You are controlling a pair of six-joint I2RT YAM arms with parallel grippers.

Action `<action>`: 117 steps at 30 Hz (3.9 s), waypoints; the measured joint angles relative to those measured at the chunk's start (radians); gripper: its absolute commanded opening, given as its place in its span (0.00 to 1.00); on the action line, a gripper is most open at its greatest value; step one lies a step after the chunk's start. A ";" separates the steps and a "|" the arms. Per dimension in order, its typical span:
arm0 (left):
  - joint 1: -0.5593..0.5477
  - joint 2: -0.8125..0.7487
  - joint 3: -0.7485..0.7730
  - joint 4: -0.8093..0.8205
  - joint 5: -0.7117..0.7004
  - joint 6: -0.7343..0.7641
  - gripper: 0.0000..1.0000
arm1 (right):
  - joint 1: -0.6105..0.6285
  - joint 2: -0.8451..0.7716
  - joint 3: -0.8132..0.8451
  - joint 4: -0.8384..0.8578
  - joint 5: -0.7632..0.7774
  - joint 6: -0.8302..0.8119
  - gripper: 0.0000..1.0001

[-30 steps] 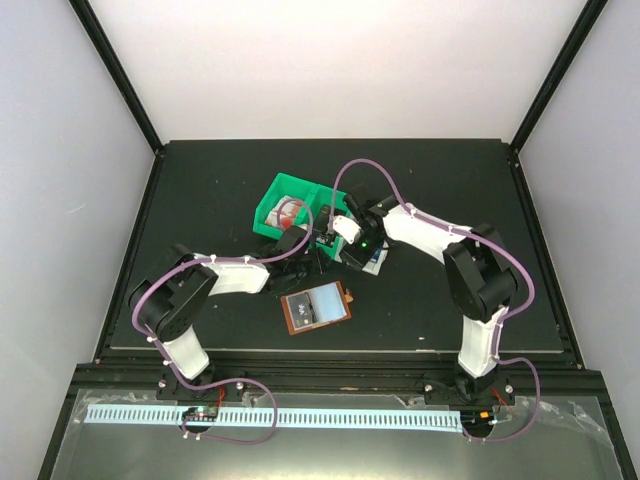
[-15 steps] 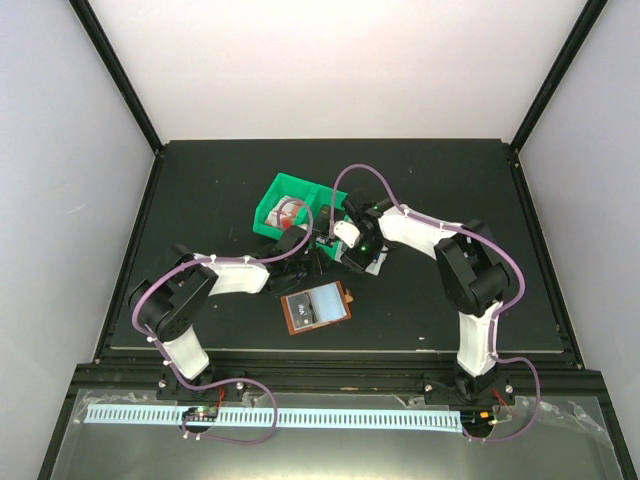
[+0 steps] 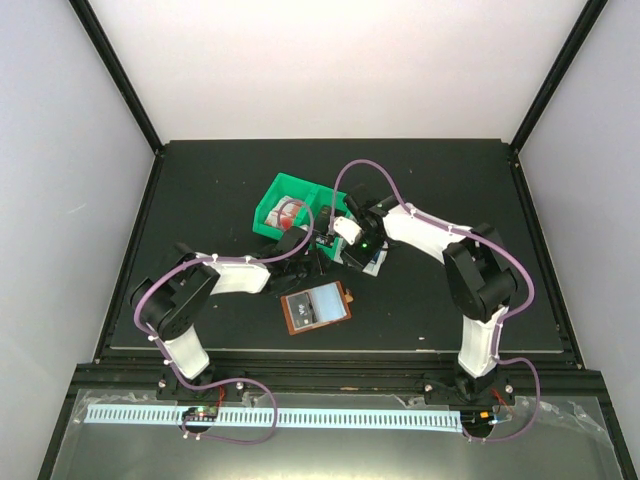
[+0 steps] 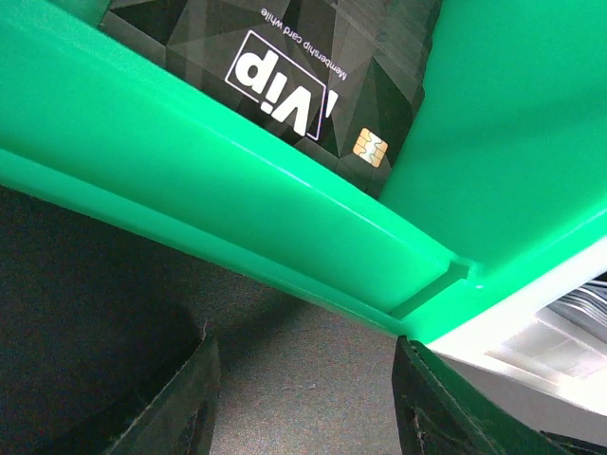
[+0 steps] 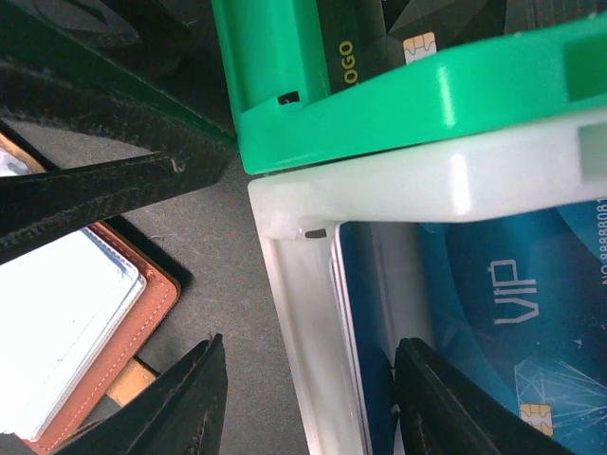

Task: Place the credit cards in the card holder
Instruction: Pick up the credit card from the storage box.

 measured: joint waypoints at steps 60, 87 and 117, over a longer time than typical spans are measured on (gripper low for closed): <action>0.000 0.001 0.000 -0.001 0.004 0.000 0.51 | -0.006 -0.005 0.000 -0.048 0.033 0.003 0.41; 0.002 0.001 0.000 0.000 0.004 0.000 0.51 | -0.002 -0.054 0.000 -0.041 0.076 0.037 0.11; 0.002 -0.227 -0.092 -0.004 -0.046 0.016 0.57 | -0.022 -0.250 -0.001 0.076 0.261 0.476 0.01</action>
